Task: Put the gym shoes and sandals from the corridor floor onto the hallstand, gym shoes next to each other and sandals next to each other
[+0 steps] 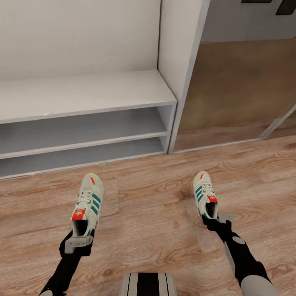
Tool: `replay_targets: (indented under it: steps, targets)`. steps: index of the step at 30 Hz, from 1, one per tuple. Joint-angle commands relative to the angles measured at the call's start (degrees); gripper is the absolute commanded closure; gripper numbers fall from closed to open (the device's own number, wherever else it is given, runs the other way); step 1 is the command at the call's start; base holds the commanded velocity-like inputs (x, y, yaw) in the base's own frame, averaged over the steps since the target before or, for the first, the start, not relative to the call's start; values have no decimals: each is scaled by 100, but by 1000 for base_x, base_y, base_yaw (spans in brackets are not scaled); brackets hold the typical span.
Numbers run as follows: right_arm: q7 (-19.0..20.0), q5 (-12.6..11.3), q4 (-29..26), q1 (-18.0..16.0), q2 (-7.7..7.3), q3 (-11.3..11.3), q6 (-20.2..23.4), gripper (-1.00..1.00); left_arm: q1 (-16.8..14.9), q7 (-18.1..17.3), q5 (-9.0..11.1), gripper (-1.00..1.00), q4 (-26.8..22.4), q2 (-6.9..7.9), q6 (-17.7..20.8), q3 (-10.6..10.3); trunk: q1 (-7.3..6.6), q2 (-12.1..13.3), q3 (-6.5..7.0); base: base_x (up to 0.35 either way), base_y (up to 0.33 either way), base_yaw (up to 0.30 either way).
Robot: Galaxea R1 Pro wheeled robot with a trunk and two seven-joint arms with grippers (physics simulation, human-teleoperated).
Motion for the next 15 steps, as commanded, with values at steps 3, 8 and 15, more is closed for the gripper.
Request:
replay_targets:
  steps: [3,8,15]
  targets:
    - [45,84,-113,-1,-10,-33,-16,100,48,-50,-35,100,511,-6,-92,269,-7,4,90,0,0,-125]
    - [46,88,-171,136,-120,-47,-46,100,65,-46,-22,100,1350,-10,-726,525,-20,10,244,0,0,-126]
    - [39,78,-180,596,-158,-110,-342,100,67,-43,-12,100,2113,-18,-1173,599,-38,20,461,0,0,-121]
